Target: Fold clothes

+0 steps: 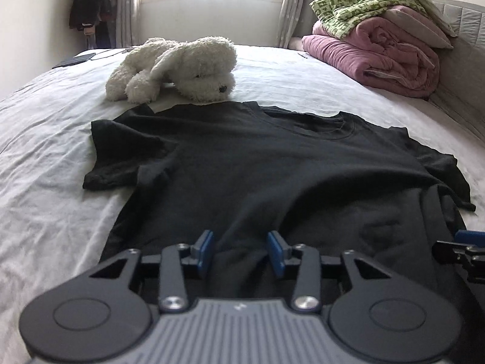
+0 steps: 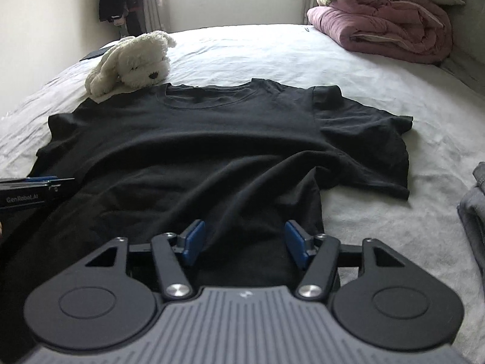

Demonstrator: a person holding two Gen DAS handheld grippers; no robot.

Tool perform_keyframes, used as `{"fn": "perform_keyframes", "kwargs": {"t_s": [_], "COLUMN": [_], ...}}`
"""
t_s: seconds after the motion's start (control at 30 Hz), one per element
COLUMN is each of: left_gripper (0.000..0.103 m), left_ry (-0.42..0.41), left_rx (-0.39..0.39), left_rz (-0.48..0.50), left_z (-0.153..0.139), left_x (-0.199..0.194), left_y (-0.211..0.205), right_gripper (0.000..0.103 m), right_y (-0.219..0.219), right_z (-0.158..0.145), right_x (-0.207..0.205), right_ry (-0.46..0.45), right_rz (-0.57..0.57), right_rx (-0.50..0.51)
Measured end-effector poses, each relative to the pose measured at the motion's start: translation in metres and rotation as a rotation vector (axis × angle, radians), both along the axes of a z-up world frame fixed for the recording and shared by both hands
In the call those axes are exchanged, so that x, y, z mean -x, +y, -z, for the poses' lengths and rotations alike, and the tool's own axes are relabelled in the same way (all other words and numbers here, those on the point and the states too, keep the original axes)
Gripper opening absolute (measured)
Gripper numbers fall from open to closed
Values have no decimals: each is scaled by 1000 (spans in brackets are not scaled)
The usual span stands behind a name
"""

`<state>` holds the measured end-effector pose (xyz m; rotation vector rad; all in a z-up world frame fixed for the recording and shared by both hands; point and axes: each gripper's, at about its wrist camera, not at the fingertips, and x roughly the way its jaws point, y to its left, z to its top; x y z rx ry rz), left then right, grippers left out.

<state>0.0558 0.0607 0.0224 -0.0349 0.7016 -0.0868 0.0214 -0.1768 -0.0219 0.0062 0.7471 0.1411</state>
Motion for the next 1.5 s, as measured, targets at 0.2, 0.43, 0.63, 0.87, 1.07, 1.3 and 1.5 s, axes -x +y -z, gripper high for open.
{"fn": "perform_keyframes", "kwargs": {"t_s": [0.2,0.43,0.63,0.87,1.07,1.3,1.5], "left_gripper": [83,103,103,103,103,103,103], "left_ry": [-57,-60,-67,-58,-58,-58,-58], "left_rx": [-29,-82,-90,-80,-77,-78,-78], "left_rz": [-11,-19,-29,-29,-30,-31,-32], "left_z": [8,14,15,16,17,16,16], "left_x": [15,21,29,27,27,27,27], "left_y": [-7,-14,-16,-15,-15,-15,-15], "right_gripper": [55,70,103,103,103,103,103], "right_y": [-13,1,3,21,44,44,42], "right_z": [2,15,18,16,16,21,21], "right_x": [3,20,22,19,15,22,24], "right_ry": [-5,-99,-119,-91,-87,-115,-117], "right_rz": [66,78,117,90,71,91,94], "right_rx": [37,90,79,28,51,53,35]}}
